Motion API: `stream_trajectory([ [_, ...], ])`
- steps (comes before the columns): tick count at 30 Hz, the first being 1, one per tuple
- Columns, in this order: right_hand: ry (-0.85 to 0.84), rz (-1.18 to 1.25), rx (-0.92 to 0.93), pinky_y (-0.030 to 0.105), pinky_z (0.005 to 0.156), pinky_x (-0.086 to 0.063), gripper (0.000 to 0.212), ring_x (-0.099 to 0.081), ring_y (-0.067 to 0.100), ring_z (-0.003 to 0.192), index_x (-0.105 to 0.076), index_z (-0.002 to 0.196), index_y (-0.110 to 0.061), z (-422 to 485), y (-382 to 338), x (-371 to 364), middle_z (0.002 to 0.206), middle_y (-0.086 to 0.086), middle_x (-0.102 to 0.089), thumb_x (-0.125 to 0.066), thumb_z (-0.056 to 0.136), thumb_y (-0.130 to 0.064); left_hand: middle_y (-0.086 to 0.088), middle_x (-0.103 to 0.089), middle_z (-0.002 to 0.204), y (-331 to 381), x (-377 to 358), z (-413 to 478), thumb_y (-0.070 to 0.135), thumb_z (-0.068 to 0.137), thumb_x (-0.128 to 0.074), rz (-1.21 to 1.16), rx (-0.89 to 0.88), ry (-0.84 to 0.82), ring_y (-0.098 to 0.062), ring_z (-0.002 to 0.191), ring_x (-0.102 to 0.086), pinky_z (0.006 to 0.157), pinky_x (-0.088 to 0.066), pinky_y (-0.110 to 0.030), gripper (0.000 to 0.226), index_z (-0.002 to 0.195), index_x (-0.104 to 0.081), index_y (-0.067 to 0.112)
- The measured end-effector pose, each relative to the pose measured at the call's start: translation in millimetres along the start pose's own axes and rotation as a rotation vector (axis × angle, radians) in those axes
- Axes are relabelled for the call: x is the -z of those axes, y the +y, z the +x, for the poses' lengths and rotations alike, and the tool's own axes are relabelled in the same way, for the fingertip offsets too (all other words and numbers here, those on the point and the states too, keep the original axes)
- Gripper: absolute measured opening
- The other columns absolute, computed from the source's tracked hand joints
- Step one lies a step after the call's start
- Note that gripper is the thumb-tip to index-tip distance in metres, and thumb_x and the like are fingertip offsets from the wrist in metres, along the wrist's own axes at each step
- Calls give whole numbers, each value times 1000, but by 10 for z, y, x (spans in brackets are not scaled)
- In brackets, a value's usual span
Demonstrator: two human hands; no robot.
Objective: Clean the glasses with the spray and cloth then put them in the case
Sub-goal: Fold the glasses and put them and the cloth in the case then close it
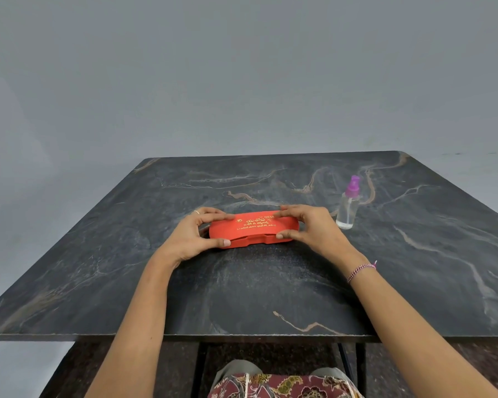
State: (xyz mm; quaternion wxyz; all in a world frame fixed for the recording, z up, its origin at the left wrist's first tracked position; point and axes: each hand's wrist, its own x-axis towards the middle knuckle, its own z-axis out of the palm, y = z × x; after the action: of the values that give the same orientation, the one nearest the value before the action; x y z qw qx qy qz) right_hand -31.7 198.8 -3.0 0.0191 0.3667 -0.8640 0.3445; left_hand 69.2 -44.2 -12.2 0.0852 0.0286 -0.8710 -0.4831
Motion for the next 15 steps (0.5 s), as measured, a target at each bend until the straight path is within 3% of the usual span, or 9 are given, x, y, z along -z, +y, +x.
stream_trajectory([
  [5,-10,-74,15,22,107,-26,50,-46,15,126,-62,121,-21,-2,7,-4,137,2,-51,-76,74,-27,13,-47,124,26,-11,-21,19,72,-79,44,-17,4,-11,121,-40,107,-35,-34,49,112,-62,41],
  [8,-26,-178,88,22,109,-22,54,-39,15,131,-55,129,-18,-6,9,-50,141,3,-46,-71,79,-32,12,-45,133,26,-74,-25,26,76,-76,270,-99,51,-10,126,-40,106,-33,-30,52,121,-55,42],
  [12,-87,-317,140,22,111,-17,71,-30,15,137,-40,140,-15,9,-17,-125,148,2,-35,-70,79,-35,15,-31,150,58,-222,-9,39,80,-70,570,-143,79,-12,140,-26,114,-26,-36,67,139,-39,37],
  [15,-95,-397,153,22,112,-15,70,-27,16,138,-33,143,-15,28,-24,-146,151,3,-31,-66,84,-31,17,-28,151,62,-242,0,41,84,-64,665,-136,84,-18,142,-22,115,-25,-39,67,142,-32,38],
])
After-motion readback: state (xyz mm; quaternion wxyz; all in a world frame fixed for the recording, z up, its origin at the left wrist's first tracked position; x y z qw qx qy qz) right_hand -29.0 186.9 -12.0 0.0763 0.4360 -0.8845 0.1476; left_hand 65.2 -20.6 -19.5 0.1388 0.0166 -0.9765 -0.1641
